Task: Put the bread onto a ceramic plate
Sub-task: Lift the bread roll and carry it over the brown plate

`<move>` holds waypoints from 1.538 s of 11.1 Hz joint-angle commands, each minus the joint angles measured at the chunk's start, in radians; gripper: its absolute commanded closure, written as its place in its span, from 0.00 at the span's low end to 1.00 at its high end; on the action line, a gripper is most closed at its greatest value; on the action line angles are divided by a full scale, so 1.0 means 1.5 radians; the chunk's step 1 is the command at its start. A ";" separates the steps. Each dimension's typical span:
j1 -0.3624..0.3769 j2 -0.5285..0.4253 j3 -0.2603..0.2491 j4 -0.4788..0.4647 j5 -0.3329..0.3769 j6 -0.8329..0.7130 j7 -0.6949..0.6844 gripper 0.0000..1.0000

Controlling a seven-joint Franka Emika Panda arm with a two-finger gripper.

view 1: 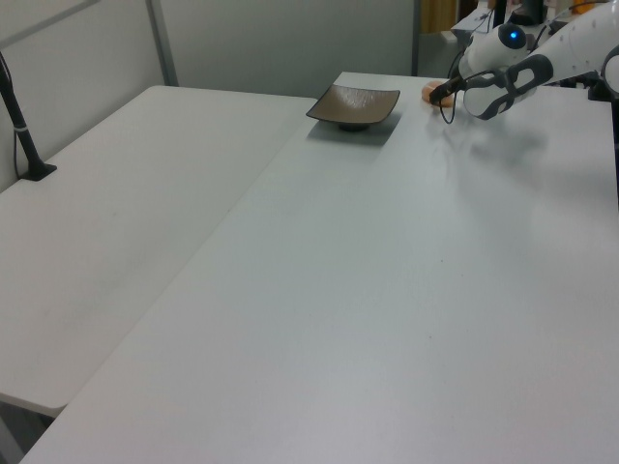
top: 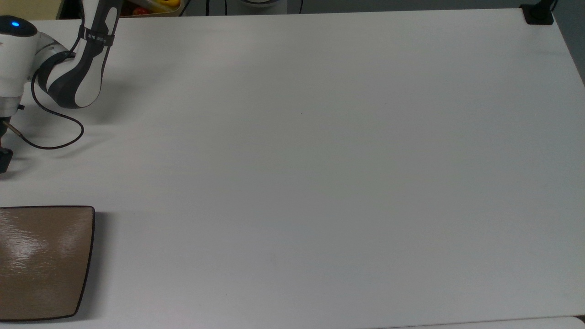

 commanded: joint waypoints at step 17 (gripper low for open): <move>0.088 -0.079 0.036 -0.005 -0.002 0.013 -0.005 0.68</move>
